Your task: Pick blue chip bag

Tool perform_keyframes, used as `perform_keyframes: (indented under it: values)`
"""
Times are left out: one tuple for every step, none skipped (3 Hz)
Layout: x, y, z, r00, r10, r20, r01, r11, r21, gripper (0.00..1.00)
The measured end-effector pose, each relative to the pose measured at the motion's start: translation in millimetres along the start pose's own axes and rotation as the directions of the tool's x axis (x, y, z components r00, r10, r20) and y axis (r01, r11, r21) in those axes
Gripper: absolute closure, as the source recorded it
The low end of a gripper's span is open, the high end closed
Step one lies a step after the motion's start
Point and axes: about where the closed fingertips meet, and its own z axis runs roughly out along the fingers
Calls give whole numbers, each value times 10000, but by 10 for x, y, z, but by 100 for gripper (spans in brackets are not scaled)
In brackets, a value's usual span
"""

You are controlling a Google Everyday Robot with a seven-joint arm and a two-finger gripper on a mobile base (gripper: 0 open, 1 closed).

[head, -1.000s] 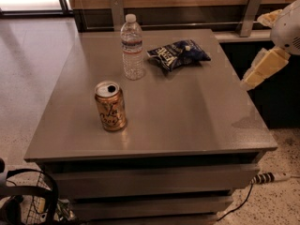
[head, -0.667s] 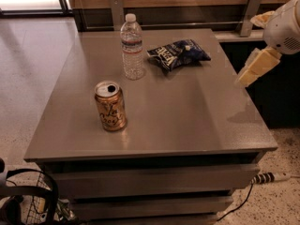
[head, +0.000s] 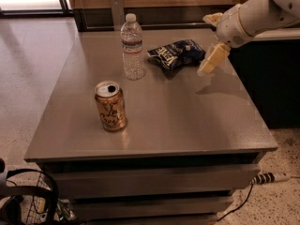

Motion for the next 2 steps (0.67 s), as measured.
perform_keyframes:
  values:
    - [-49,-291,562,9971,-398,642,397,9992,39,0]
    - [34,-377,934,9980,-340,528,339,9994,34,3]
